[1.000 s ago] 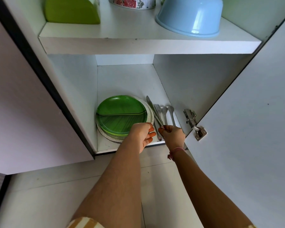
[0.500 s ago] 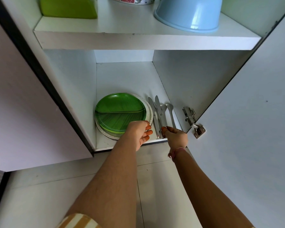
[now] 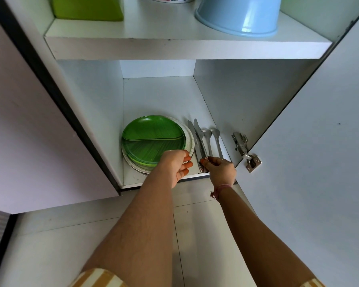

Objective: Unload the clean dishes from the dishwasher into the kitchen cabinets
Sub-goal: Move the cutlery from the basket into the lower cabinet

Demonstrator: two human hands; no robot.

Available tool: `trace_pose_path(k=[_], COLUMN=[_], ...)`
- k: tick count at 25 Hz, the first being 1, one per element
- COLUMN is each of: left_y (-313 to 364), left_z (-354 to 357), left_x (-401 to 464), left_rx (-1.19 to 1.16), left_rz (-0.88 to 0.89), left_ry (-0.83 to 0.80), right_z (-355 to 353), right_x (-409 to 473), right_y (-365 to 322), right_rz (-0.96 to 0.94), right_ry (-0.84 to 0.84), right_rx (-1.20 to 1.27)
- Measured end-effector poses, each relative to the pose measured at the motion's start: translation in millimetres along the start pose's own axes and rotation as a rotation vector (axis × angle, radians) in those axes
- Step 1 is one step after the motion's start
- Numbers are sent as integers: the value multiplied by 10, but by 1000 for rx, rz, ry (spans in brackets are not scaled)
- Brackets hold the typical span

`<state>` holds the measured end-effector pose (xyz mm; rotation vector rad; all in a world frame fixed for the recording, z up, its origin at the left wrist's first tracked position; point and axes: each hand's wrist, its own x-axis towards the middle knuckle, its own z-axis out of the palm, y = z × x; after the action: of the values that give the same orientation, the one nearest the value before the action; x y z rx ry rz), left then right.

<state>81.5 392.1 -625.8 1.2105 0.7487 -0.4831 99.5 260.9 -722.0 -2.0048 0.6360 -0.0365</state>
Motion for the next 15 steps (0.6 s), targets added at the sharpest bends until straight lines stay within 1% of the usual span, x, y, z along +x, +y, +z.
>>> trace_pose_path(k=[3,8,15], left_y=[3,7,17], left_z=[-7,-22,11], left_x=[-4,3,-2], left_rx=[4,-5,-1], left_rz=[4,7,11], left_ry=[-4,1,-38], right_z=[0,-20,-52], right_x=[-5,-28,-14], right_y=[2,4,1], right_rz=[-11,-71,-115], right_ry=[22,26,7], right_rx=[-11,-126,-122])
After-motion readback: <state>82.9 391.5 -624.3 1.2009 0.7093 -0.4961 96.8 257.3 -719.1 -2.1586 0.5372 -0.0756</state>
